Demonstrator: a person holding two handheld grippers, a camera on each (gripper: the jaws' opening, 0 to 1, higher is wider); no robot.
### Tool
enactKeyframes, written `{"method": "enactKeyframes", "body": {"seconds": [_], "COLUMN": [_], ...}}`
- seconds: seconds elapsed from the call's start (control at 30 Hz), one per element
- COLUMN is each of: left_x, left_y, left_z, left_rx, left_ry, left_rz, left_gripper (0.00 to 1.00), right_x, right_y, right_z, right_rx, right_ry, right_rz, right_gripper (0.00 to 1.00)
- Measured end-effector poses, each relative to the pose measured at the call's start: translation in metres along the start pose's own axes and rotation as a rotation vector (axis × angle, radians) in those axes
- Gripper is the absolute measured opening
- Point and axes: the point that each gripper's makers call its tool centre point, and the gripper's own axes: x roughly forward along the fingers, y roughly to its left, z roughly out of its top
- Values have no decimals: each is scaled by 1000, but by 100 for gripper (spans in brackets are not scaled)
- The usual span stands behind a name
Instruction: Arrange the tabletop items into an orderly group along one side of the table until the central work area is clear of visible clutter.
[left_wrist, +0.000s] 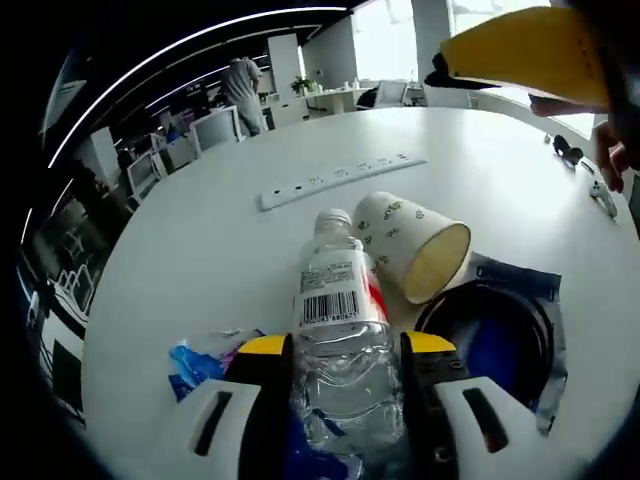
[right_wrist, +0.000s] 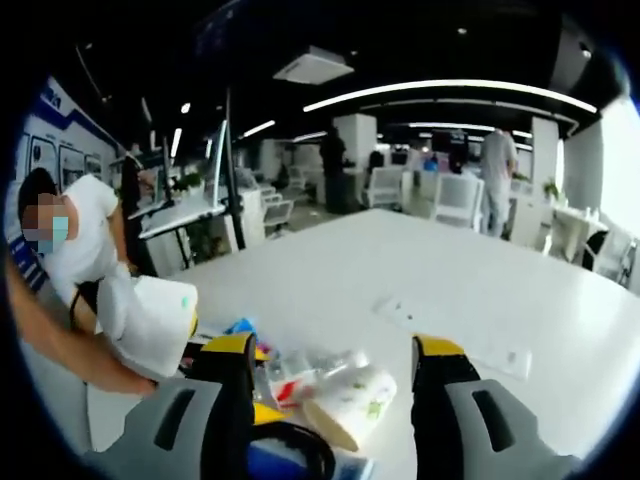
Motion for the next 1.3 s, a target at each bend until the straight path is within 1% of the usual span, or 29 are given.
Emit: {"method": "enactKeyframes", "body": {"seconds": [0.13, 0.23, 0.4, 0.47, 0.6, 0.67, 0.83, 0.9, 0.97, 1.17, 1.3], "left_x": [-1, -2, -5, -5, -3, 0, 3, 1, 1, 2, 3], "left_y": [0, 0, 1, 2, 1, 0, 2, 3, 3, 7, 11], "left_z": [-1, -2, -6, -7, -6, -3, -6, -7, -7, -8, -10], "left_rx": [4, 9, -7, 3, -2, -1, -24, -2, -18, -21, -24], "left_ry": [3, 8, 25, 27, 31, 27, 55, 63, 62, 64, 66], "left_rz": [-7, -10, -15, -18, -29, -33, -45, -38, -41, -34, -26], "left_gripper": [41, 41, 42, 42, 43, 43, 43, 43, 42, 42, 42], "right_x": [7, 9, 19, 24, 34, 40, 51, 53, 54, 57, 60], "right_y": [-6, -6, -1, 2, 10, 14, 25, 28, 29, 28, 30], "right_z": [-3, -7, -17, -19, -21, -23, -35, -37, -37, -37, -43], "right_rx": [12, 20, 30, 32, 41, 55, 107, 107, 107, 113, 136], "right_ry": [3, 12, 56, 73, 89, 101, 146, 150, 153, 156, 181], "right_rz": [-4, -1, 34, 47, 70, 81, 99, 98, 99, 91, 95], "right_gripper": [60, 58, 48, 46, 41, 40, 39, 39, 39, 38, 36]}}
